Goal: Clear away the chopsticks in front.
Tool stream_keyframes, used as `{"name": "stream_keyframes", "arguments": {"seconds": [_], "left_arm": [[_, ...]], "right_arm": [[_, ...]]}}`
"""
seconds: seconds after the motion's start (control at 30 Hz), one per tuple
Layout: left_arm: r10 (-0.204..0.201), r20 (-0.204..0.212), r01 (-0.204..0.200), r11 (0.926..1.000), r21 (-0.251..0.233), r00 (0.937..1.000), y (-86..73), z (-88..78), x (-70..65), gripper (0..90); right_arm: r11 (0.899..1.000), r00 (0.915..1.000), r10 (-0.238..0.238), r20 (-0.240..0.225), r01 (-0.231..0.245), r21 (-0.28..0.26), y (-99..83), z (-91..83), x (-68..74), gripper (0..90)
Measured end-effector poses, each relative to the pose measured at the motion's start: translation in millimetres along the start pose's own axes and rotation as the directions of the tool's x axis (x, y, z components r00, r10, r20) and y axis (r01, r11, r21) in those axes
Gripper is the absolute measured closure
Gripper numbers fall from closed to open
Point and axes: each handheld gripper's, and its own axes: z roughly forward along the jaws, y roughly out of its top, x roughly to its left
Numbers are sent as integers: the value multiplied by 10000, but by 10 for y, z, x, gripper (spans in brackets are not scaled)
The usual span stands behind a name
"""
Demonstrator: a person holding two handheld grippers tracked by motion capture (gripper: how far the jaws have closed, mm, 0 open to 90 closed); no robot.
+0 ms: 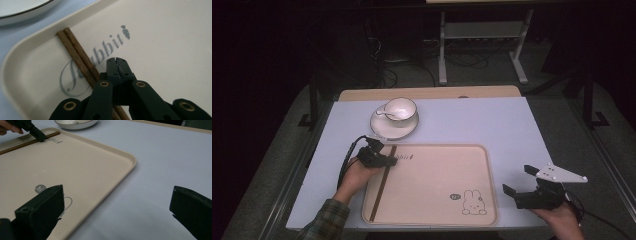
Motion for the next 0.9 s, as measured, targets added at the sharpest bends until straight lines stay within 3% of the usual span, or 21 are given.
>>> {"name": "stream_keyframes", "arguments": {"seconds": [0.3,0.5,0.6,0.7,0.9], "left_arm": [[-276,-76,276,9996,-75,9996,-92,-97,87,893],[-138,-144,137,9999,-72,9998,-95,-106,81,884],[151,-468,-162,9996,-232,9988,-97,-163,30,843],[382,-554,-420,9967,-698,9977,-109,-269,-23,801],[626,-795,-724,9892,-1274,9949,-242,-461,-112,617]], "right_arm": [[10000,10000,-18,7,18,1,-1,2,3,0],[10000,10000,4,8,-4,6,-2,1,4,0],[10000,10000,20,-1,-20,3,-2,1,5,0],[10000,10000,-2,-29,2,-4,-4,6,8,0],[10000,10000,13,-70,-13,28,-4,14,12,0]]}}
